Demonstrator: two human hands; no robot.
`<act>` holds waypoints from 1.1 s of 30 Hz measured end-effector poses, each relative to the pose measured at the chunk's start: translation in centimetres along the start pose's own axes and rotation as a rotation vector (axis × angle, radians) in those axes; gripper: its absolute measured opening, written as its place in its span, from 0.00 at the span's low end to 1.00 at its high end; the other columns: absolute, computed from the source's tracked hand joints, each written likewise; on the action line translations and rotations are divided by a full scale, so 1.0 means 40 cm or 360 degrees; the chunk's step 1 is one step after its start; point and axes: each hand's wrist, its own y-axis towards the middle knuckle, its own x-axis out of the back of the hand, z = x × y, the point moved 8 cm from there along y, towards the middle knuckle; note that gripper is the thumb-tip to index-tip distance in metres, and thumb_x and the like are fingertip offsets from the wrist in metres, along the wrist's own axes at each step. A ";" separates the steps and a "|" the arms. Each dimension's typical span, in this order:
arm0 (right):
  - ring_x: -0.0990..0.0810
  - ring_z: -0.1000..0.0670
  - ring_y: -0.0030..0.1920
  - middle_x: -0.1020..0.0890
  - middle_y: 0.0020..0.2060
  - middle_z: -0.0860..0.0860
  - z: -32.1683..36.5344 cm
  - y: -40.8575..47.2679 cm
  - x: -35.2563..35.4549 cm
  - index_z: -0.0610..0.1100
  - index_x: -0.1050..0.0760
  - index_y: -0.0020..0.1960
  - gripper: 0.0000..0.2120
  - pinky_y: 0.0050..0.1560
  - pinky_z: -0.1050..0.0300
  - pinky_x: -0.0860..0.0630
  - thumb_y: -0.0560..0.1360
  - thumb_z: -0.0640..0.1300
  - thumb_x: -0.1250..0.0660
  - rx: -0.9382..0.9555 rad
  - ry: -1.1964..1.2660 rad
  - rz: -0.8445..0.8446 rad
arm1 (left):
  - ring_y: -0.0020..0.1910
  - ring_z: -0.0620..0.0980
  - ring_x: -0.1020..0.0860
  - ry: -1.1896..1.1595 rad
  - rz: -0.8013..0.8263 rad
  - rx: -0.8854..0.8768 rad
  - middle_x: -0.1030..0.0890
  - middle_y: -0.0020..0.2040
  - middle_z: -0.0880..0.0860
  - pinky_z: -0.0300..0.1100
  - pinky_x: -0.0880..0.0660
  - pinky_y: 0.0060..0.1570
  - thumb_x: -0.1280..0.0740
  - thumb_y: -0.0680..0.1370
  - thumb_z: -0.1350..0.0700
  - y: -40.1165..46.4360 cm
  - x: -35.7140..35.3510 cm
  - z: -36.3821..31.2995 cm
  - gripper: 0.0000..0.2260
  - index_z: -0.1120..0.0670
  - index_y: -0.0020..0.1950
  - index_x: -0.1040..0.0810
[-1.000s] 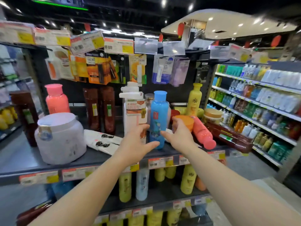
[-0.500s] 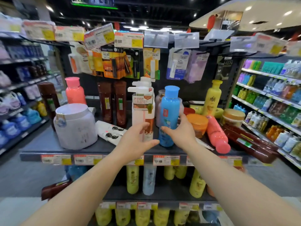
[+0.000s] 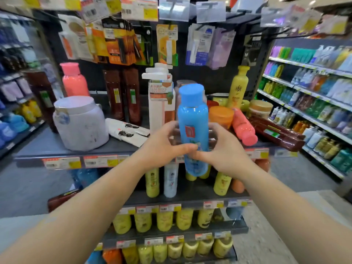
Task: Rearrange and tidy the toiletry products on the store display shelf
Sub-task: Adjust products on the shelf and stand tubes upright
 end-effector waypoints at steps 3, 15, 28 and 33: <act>0.22 0.64 0.52 0.19 0.52 0.62 -0.070 -0.058 -0.103 0.60 0.29 0.59 0.30 0.52 0.60 0.23 0.61 0.54 0.21 -0.0147 -0.0001 0.0086 | 0.52 0.42 0.19 0.0006 0.0008 0.0106 0.18 0.54 0.44 0.39 0.21 0.51 0.22 0.67 0.50 -0.070 -0.011 0.104 0.23 0.44 0.60 0.24; 0.21 0.56 0.54 0.20 0.52 0.58 -0.220 -0.072 -0.626 0.54 0.30 0.61 0.28 0.51 0.58 0.24 0.65 0.51 0.23 -0.0376 0.0045 0.0403 | 0.58 0.41 0.22 0.0059 -0.0226 0.0447 0.20 0.58 0.45 0.49 0.24 0.60 0.25 0.71 0.63 -0.317 0.154 0.512 0.26 0.46 0.64 0.28; 0.22 0.55 0.55 0.21 0.52 0.60 -0.304 0.023 -0.883 0.58 0.32 0.62 0.31 0.54 0.57 0.24 0.65 0.43 0.22 -0.0359 0.0203 0.0229 | 0.62 0.42 0.25 0.0052 -0.0403 0.0540 0.25 0.63 0.42 0.37 0.24 0.57 0.24 0.69 0.58 -0.340 0.314 0.760 0.33 0.47 0.71 0.34; 0.21 0.53 0.55 0.20 0.54 0.56 -0.330 0.051 -0.944 0.52 0.31 0.63 0.30 0.56 0.53 0.23 0.66 0.44 0.22 -0.0399 0.0194 0.0178 | 0.60 0.44 0.25 0.0180 -0.0656 0.0678 0.24 0.62 0.49 0.28 0.27 0.52 0.23 0.69 0.60 -0.425 0.405 0.831 0.32 0.53 0.70 0.31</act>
